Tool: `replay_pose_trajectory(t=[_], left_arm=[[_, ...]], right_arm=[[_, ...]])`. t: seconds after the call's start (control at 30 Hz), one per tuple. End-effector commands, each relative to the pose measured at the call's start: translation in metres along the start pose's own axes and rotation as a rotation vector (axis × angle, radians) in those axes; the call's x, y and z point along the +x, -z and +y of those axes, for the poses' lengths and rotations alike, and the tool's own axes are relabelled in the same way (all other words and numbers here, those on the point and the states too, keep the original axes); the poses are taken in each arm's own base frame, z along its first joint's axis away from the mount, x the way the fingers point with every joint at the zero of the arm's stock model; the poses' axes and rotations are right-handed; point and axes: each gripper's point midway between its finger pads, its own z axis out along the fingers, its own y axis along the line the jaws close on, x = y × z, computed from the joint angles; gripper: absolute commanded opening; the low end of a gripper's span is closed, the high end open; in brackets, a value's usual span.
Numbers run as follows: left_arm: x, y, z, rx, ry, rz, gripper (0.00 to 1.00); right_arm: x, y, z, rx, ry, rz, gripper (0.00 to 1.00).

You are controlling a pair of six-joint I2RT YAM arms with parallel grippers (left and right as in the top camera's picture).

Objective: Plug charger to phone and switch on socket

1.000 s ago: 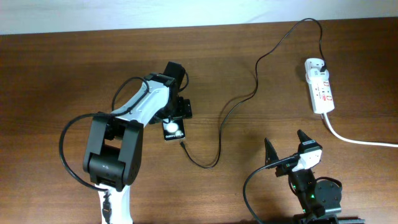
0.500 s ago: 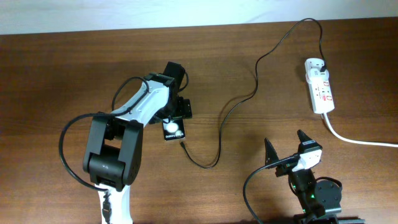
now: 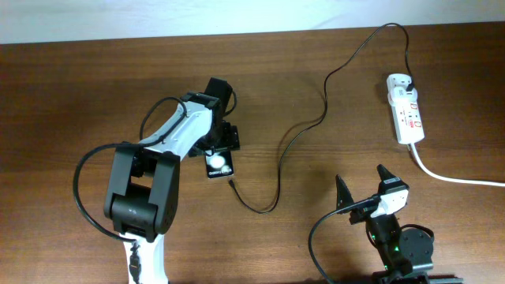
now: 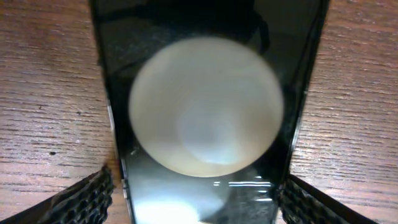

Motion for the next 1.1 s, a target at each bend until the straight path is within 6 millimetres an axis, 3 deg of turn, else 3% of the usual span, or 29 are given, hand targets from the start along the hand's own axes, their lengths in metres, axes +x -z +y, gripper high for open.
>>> replay_pose_trajectory(t=[0.0, 0.2, 0.33, 0.43, 0.47, 0.5, 0.7, 0.77, 0.93, 1.07], left_arm=[[0.016, -0.020, 0.003, 0.009, -0.001, 0.069, 0.84], [0.014, -0.021, 0.001, 0.014, -0.004, 0.059, 0.84], [0.018, -0.020, -0.009, 0.016, -0.049, 0.056, 0.75], [0.018, -0.020, -0.011, 0.015, -0.059, 0.052, 0.78], [0.018, -0.020, -0.011, 0.015, -0.059, 0.052, 0.86], [0.018, -0.020, -0.011, 0.015, -0.059, 0.051, 0.86], [0.019, -0.019, -0.015, 0.066, -0.077, 0.070, 0.73], [0.017, -0.010, -0.021, 0.122, -0.100, 0.069, 0.74], [0.001, 0.033, -0.022, 0.303, -0.068, 0.030, 0.77], [-0.002, 0.047, -0.025, 0.512, -0.133, 0.052, 0.77]], right_arm=[[0.002, 0.000, 0.003, -0.014, 0.008, 0.003, 0.99], [0.002, 0.000, 0.003, -0.014, 0.008, 0.003, 0.99], [0.002, 0.000, 0.003, -0.014, 0.008, 0.003, 0.99], [0.002, 0.000, 0.003, -0.014, 0.008, 0.003, 0.99], [0.002, 0.000, 0.003, -0.014, 0.008, 0.003, 0.99], [0.002, 0.000, 0.003, -0.014, 0.008, 0.003, 0.98], [0.002, 0.000, 0.003, -0.014, 0.008, 0.003, 0.99], [0.002, 0.000, 0.003, -0.014, 0.008, 0.003, 0.99], [0.002, 0.000, 0.003, -0.014, 0.008, 0.003, 0.99], [0.002, 0.000, 0.003, -0.014, 0.008, 0.003, 0.99]])
